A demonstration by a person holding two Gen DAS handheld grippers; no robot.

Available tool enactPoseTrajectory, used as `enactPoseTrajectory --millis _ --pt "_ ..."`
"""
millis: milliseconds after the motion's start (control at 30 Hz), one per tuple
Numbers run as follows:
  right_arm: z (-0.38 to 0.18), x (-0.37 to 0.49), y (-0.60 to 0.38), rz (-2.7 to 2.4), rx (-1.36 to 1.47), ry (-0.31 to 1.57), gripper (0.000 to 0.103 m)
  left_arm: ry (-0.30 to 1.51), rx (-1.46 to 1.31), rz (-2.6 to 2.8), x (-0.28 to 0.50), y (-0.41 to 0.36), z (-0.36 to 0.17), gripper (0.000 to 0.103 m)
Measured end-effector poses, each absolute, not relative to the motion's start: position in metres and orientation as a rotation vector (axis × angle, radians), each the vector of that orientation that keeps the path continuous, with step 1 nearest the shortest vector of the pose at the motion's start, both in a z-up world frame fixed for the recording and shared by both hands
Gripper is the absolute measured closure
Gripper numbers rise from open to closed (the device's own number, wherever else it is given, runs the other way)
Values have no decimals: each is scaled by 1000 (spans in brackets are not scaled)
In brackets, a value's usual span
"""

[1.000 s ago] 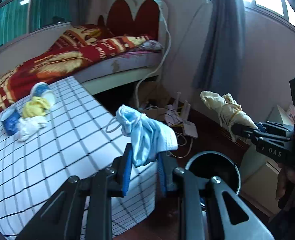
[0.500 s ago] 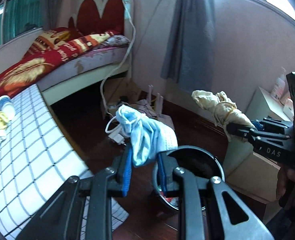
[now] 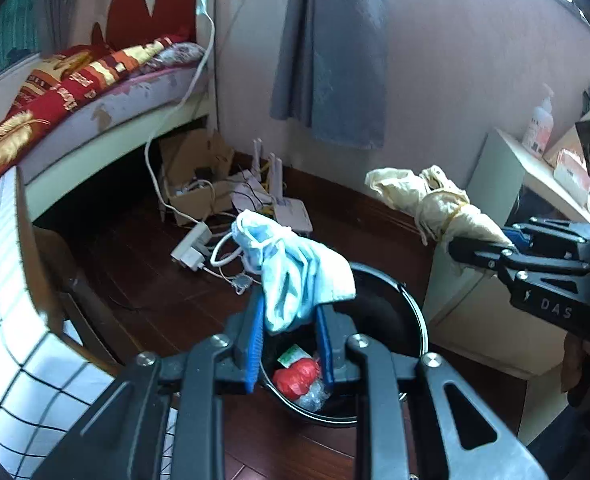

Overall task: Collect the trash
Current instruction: 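Carry the light-blue cloth and beige bundle over the black bucket, then open both tools to drop the light-blue cloth and beige bundle in, then move both tools back from the bucket to the grid-covered box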

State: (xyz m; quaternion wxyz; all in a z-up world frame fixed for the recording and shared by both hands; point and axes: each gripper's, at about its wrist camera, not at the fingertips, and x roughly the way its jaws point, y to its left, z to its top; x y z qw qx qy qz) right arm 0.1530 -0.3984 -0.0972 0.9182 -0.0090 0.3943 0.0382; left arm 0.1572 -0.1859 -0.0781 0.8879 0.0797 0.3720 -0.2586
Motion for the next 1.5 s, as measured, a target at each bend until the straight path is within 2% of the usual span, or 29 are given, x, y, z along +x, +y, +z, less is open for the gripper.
enactPoseTrajectory --millis 533,600,633,667,700,733,767,800,867,1500 --pt "-178 171 -401 165 -84 976 77 938 189 -622 178 -219 -138 78" --pt "-188 178 -400 165 -93 1001 76 965 171 -643 182 -221 -146 75" --pt "-193 182 -399 172 -95 1017 75 966 150 -652 183 -220 -148 69" --pt "-198 186 -397 179 -107 1029 65 986 133 -663 186 -221 -152 61" --pt "-204 189 -395 165 -140 1037 55 1003 125 -654 189 -221 -156 38" --pt "-208 192 -395 124 -177 1031 24 1008 124 -625 192 -220 -158 19" --pt "-210 192 -398 99 -192 1030 6 996 133 -596 194 -218 -158 14" --pt "-212 194 -400 81 -199 1039 3 982 140 -562 195 -215 -157 11" --pt "-211 200 -407 21 -218 1043 0 976 150 -498 198 -208 -152 1" --pt "-127 197 -399 -51 -131 880 0 795 166 -388 183 -178 -86 0"
